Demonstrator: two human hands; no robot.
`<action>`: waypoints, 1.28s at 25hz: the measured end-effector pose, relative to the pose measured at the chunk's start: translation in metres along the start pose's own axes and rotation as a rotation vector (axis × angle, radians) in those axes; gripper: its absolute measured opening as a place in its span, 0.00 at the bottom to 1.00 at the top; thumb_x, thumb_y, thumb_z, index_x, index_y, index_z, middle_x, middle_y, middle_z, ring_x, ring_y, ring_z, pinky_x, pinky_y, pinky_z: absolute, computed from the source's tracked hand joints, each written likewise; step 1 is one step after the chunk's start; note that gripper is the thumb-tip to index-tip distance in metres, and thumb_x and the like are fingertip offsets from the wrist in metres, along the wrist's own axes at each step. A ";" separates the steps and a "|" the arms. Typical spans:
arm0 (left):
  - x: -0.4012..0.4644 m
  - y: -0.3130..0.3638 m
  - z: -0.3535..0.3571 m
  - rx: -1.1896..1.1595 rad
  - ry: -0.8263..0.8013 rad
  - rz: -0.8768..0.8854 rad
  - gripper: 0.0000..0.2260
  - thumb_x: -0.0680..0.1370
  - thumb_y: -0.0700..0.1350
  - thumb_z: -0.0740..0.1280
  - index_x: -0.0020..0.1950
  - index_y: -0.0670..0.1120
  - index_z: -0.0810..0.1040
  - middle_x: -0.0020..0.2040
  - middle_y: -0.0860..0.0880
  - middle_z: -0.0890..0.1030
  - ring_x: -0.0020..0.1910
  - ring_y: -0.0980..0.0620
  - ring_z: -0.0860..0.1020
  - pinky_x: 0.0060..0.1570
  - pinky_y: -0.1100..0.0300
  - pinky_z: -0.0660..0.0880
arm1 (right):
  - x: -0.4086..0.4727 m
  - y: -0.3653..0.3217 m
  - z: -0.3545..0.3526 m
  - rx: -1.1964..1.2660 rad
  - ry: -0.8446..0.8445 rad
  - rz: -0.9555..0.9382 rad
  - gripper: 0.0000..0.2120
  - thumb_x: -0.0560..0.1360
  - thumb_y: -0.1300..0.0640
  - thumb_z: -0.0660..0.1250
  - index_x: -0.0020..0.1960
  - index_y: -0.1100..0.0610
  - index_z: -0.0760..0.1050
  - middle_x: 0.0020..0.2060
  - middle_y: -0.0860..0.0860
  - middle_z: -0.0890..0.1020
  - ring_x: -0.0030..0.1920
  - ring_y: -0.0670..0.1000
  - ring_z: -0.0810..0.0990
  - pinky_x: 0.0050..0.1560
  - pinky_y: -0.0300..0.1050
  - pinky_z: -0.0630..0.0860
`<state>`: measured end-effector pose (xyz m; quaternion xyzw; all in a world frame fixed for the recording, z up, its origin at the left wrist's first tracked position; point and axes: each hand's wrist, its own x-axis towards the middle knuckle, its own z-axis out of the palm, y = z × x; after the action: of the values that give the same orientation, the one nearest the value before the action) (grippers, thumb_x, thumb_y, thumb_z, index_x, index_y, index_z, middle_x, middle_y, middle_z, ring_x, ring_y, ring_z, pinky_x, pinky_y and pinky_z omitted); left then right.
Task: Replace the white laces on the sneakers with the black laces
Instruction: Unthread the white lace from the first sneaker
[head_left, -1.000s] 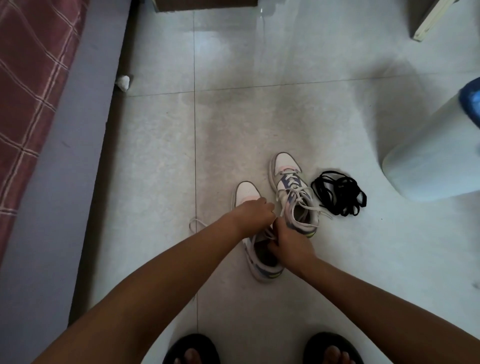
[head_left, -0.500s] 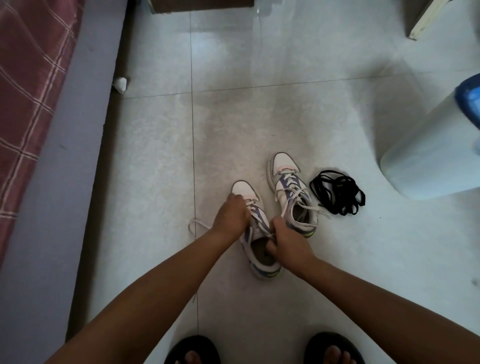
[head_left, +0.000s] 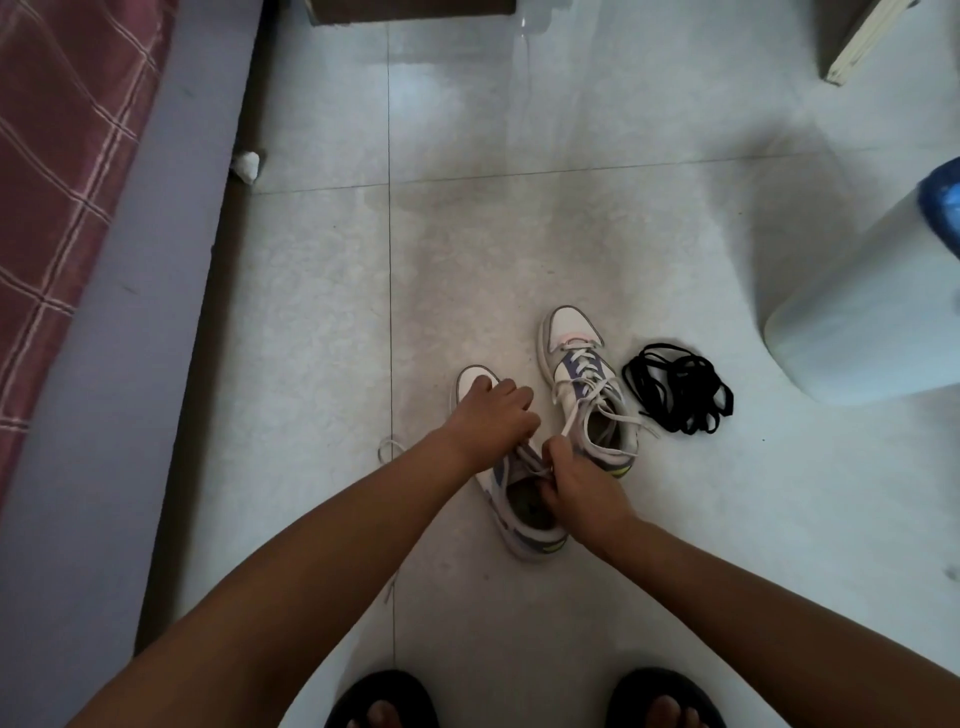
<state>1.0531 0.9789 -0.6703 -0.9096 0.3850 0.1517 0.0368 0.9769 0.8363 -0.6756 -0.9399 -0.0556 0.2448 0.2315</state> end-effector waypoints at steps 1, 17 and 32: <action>0.001 -0.003 -0.001 0.067 0.021 0.036 0.11 0.79 0.42 0.60 0.59 0.45 0.75 0.59 0.45 0.72 0.60 0.43 0.70 0.58 0.48 0.64 | 0.000 0.001 -0.001 -0.002 0.000 -0.005 0.08 0.78 0.57 0.59 0.55 0.59 0.65 0.47 0.58 0.78 0.46 0.58 0.77 0.40 0.48 0.68; -0.002 -0.018 -0.011 0.263 0.097 0.176 0.10 0.74 0.40 0.67 0.54 0.49 0.81 0.57 0.48 0.77 0.59 0.46 0.74 0.66 0.44 0.65 | 0.010 -0.006 -0.002 -0.035 -0.084 -0.011 0.08 0.78 0.58 0.58 0.56 0.59 0.65 0.46 0.59 0.79 0.44 0.60 0.78 0.39 0.51 0.72; 0.004 -0.025 -0.008 0.192 -0.048 0.153 0.12 0.78 0.40 0.60 0.59 0.48 0.77 0.61 0.46 0.73 0.63 0.44 0.70 0.65 0.46 0.60 | 0.009 -0.008 -0.005 -0.074 -0.139 -0.032 0.06 0.78 0.59 0.58 0.54 0.57 0.64 0.50 0.59 0.78 0.46 0.59 0.77 0.40 0.51 0.71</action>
<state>1.0752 0.9920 -0.6648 -0.8661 0.4650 0.1381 0.1210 0.9876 0.8430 -0.6717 -0.9275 -0.0954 0.3037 0.1961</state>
